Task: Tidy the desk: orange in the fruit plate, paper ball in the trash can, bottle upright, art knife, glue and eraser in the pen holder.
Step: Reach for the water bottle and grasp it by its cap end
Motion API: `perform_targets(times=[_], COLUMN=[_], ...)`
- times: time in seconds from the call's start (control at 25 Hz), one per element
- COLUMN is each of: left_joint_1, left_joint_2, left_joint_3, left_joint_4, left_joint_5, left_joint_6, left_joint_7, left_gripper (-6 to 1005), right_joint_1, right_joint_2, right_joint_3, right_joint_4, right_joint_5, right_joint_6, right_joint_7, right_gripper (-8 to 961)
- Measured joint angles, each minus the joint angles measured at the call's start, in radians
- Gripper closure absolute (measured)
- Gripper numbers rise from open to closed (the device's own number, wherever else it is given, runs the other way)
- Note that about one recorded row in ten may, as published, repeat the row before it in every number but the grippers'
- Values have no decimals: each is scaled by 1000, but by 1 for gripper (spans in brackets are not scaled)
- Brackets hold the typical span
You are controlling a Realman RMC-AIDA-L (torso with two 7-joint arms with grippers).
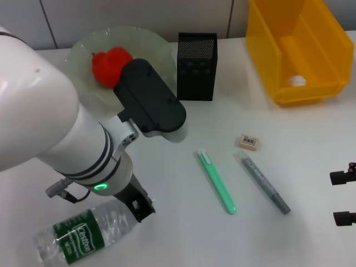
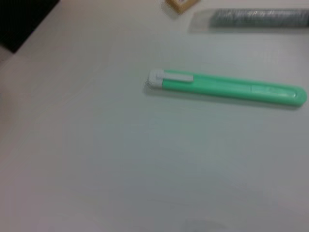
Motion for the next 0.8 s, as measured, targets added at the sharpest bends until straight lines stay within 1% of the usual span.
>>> perform_targets(times=[0.08,0.28,0.48,0.8], left_joint_1=[-1,-2,-10,-14], left_joint_2=[-1,-1,-2,-3], left_joint_3=[1,-2,-24,-57], left_joint_4=[-5,29,64,60], left_joint_5=[0,-6,-5,-9], left_joint_6=[7,26,55,79], left_joint_7=[0,1,-4,-10], left_gripper=[737,957,977,802], right_joint_1=[3,8,12,14], right_joint_2=[1,1,4,5], right_joint_3=[0,-5,-9,-5], right_joint_4=[0,0,0,0], right_joint_5=[0,-2,-4,-4], right_joint_6=[0,5,9,10], right_joint_7=[2,3,3,3], right_gripper=[126,126,127,128])
